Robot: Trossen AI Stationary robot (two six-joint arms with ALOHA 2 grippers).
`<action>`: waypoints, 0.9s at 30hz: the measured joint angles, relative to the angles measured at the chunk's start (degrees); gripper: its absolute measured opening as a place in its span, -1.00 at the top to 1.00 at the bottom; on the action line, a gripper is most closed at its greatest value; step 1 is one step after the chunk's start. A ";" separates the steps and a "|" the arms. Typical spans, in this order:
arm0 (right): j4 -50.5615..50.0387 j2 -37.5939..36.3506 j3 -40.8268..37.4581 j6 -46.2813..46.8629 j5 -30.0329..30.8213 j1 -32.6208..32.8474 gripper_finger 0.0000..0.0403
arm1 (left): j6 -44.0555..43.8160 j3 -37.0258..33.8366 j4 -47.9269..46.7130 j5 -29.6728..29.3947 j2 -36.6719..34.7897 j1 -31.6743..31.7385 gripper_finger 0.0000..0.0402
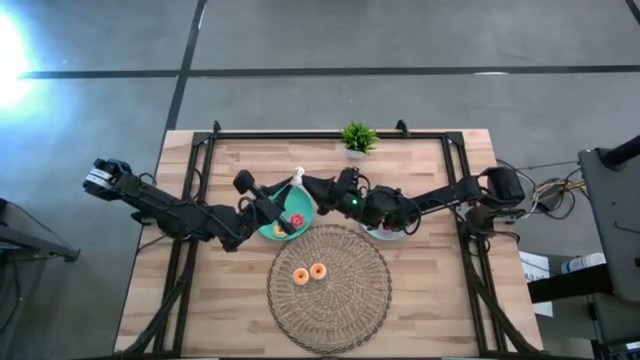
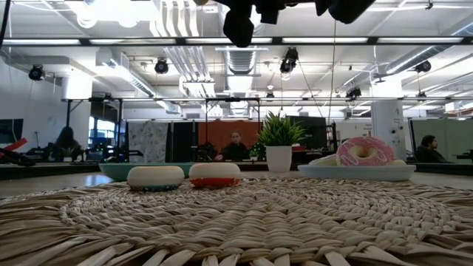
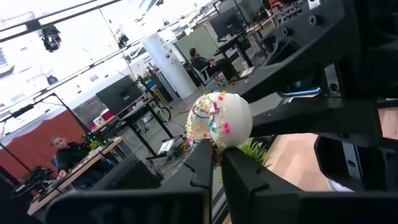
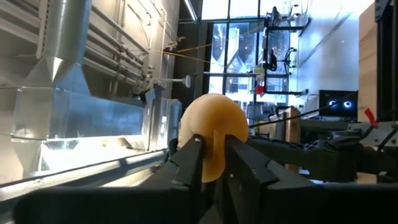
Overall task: Pick & Place donuts
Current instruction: Put the white doughnut on the green plate
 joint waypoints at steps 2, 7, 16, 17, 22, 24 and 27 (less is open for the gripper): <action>-0.04 -0.08 -0.26 -0.26 -0.12 0.00 0.60 | -0.03 -0.02 -0.92 0.02 -0.01 0.06 1.00; -0.19 -1.02 -2.13 -1.10 -0.52 0.02 0.38 | -0.05 -0.02 -6.37 -2.36 -0.17 0.38 1.00; -0.11 -9.37 -11.20 -7.02 -0.45 0.02 0.18 | -18.00 -0.05 -36.18 -5.08 -1.22 0.76 1.00; -0.12 -11.00 -12.68 -7.55 -0.36 0.02 0.17 | -22.80 -0.05 -42.23 -3.97 -1.22 0.92 1.00; -3.13 -19.04 -18.89 -8.85 0.44 0.02 0.19 | -49.99 -0.25 -68.05 15.83 -0.81 5.15 1.00; -6.54 -22.15 -20.33 -9.48 1.32 0.05 0.20 | -53.73 -1.51 -70.85 22.35 -0.35 7.43 1.00; -10.62 -25.65 -21.24 -10.66 3.46 0.04 0.21 | -53.96 -3.58 -69.51 33.05 -0.28 11.35 1.00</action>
